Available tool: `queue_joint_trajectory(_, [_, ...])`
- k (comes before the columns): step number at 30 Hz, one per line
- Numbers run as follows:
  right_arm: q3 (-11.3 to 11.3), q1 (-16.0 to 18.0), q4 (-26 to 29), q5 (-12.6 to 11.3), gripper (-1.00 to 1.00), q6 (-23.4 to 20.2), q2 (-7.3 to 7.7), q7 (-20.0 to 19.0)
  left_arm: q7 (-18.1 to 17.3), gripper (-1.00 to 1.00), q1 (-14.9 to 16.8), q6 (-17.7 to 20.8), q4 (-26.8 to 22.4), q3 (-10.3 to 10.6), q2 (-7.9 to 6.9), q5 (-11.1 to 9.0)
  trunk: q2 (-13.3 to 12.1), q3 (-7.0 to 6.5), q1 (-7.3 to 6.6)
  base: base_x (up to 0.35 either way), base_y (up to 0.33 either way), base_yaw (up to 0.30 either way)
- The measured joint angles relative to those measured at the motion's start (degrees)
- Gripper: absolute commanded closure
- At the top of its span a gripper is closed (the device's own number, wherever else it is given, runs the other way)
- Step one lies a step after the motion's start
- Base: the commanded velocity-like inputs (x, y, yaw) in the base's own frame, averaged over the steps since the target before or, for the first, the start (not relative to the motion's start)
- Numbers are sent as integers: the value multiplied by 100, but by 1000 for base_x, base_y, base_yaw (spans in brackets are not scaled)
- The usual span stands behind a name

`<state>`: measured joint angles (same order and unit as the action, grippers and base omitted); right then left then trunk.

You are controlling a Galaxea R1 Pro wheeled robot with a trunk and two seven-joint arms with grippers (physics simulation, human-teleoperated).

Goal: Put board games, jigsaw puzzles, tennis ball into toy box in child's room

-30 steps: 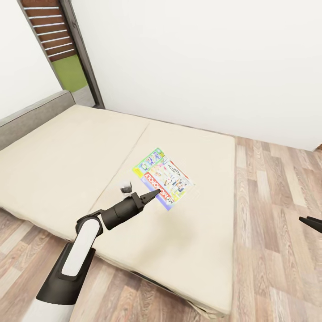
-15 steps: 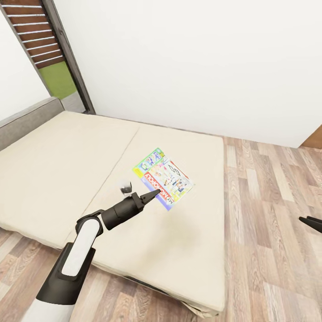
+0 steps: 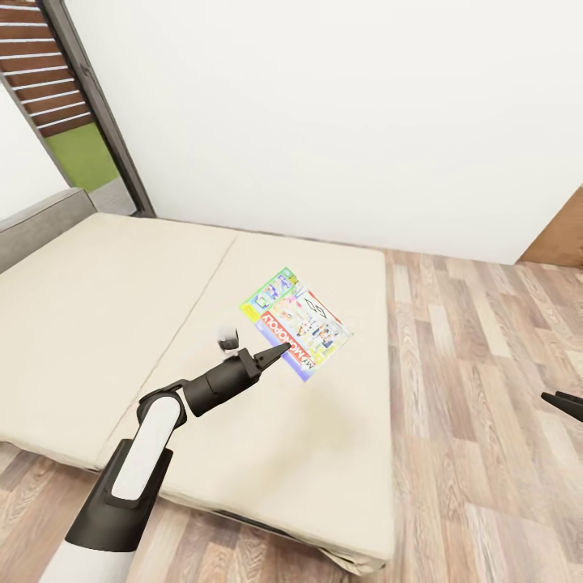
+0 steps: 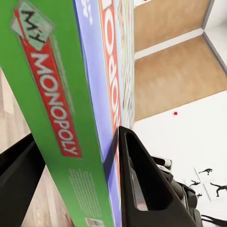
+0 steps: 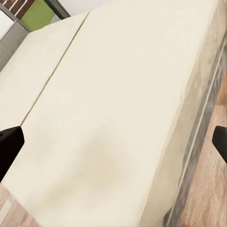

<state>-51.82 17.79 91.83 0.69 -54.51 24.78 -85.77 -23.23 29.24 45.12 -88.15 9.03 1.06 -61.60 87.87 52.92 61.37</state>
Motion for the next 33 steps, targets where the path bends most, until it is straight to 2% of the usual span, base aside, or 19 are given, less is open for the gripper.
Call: queue_joint_trajectory(33, [9,0,1,1,-100,0,-27,0,3,100,0,18,-5,-12,-13,23,0,-285,0,0,0,-134])
